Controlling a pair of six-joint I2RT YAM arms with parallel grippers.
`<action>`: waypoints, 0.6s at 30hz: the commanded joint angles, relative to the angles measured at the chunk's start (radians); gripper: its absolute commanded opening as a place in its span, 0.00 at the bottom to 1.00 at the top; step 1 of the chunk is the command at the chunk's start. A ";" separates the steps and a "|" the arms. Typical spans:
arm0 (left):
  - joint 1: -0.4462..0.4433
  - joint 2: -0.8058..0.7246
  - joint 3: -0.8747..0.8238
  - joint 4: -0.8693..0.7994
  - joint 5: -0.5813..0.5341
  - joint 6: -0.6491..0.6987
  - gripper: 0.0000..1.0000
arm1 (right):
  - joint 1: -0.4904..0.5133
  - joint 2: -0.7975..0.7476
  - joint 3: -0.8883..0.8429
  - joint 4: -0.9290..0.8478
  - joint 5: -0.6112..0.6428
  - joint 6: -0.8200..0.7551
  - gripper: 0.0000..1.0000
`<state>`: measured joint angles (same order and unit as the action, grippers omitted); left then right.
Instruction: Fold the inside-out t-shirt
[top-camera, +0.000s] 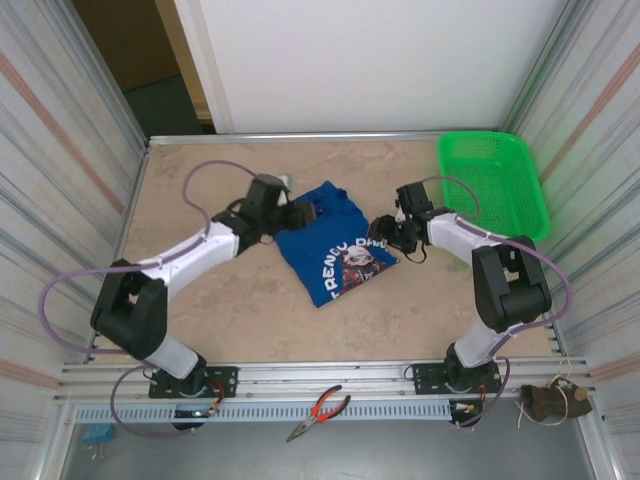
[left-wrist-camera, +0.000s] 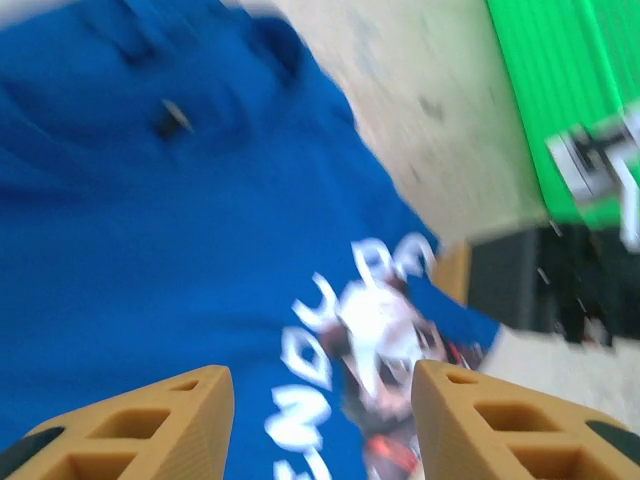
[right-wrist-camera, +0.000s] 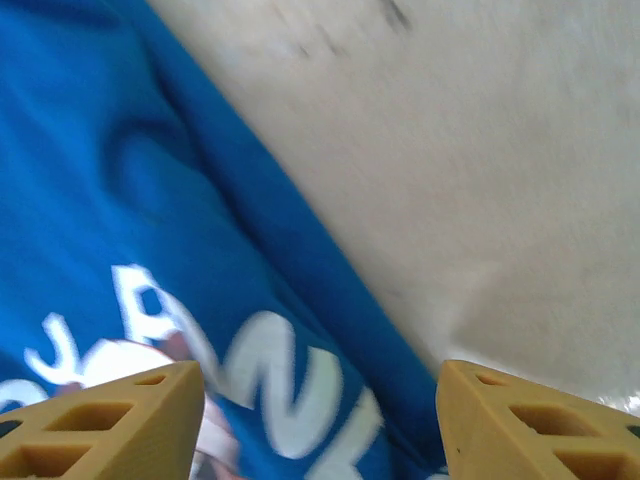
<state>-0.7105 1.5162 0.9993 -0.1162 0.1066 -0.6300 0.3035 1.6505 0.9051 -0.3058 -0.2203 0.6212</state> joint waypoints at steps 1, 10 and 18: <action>-0.079 0.011 -0.082 0.038 -0.021 -0.075 0.50 | 0.006 -0.016 -0.028 0.027 0.012 0.015 0.56; -0.161 0.120 -0.135 0.065 -0.069 -0.100 0.49 | 0.002 -0.057 -0.094 0.002 0.041 0.032 0.06; -0.094 0.085 -0.216 -0.010 -0.061 -0.015 0.48 | 0.056 -0.271 -0.372 0.057 -0.024 0.198 0.09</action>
<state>-0.8352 1.6318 0.8192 -0.0742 0.0666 -0.6846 0.3279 1.4269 0.6125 -0.2153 -0.2314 0.7330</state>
